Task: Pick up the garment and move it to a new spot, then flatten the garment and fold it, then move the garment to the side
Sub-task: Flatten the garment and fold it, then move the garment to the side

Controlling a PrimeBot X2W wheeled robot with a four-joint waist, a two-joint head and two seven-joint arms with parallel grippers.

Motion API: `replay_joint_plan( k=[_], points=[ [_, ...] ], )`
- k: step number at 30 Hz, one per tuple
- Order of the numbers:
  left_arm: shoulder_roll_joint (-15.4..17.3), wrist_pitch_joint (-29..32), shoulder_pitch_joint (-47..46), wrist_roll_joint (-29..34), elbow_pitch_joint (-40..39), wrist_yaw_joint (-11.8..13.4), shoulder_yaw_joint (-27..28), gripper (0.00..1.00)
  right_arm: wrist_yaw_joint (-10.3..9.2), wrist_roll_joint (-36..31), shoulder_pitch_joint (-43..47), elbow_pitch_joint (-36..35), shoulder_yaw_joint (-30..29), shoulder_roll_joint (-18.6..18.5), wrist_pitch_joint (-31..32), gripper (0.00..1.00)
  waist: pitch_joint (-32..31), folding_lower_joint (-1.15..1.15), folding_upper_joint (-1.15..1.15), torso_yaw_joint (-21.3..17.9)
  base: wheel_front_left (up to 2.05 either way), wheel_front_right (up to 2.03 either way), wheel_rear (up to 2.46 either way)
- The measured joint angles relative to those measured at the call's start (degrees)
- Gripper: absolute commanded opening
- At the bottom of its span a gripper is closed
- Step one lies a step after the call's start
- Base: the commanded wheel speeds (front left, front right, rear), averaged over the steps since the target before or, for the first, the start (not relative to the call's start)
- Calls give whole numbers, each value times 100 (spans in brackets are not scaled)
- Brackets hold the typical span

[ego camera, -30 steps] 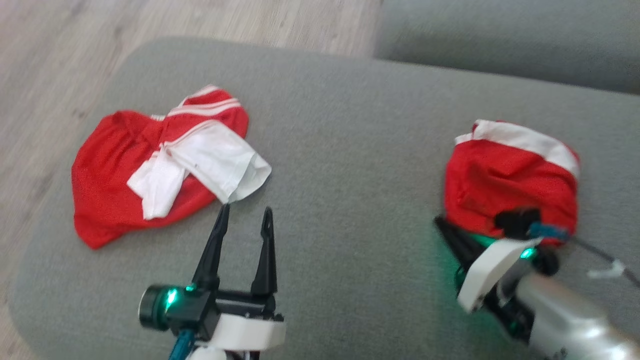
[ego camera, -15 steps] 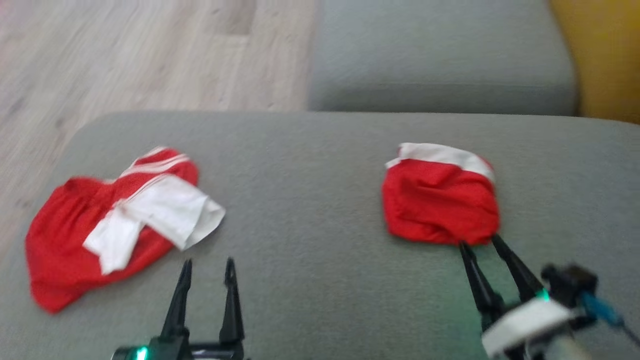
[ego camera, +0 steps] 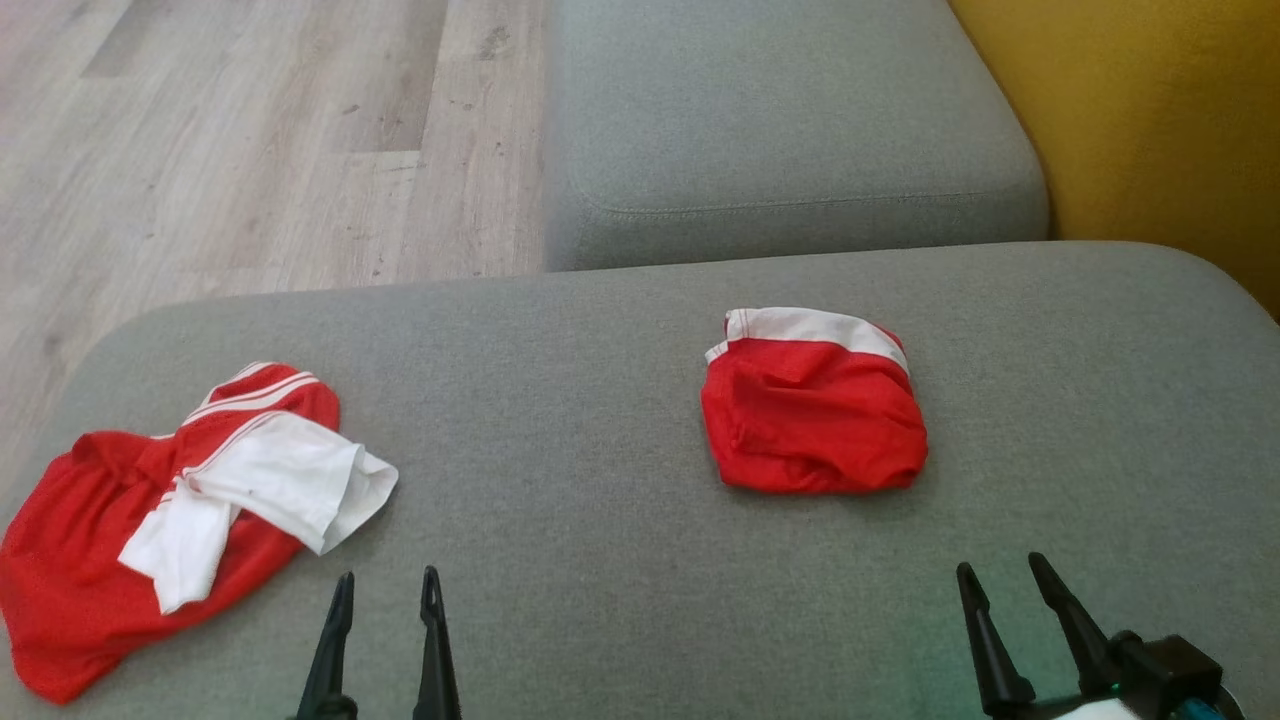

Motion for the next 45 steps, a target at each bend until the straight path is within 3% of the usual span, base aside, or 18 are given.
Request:
replay_joint_plan(
  k=[13, 30, 35, 40, 45],
  points=[
    [-1, 0, -1, 53, 163, -104, 123, 100, 0, 1, -27, 11, -4, 24, 0, 100, 59, 1, 0, -110, 0, 0, 0],
    [-1, 0, 1, 37, 235, -260, 7, 100, 0, 1, -229, 59, -229, 43, 0, 100, 282, 1, 0, 142, 0, 0, 0],
    [0, 0, -4, 43, 207, -313, -46, 100, 0, 345, -669, 566, -414, 83, -1, 100, 449, 1, 0, 298, 0, 0, 0],
    [1, 0, -66, 47, 102, -359, -160, 100, 0, 768, -1483, 1564, -387, -20, 29, 100, 700, 1, 0, 451, 0, 0, 0],
    [-1, 0, -354, 55, -59, -400, -260, 100, 0, 1184, -2626, 2358, -445, -264, 570, 100, 1068, 2, 0, 590, 0, 0, 0]
  ],
)
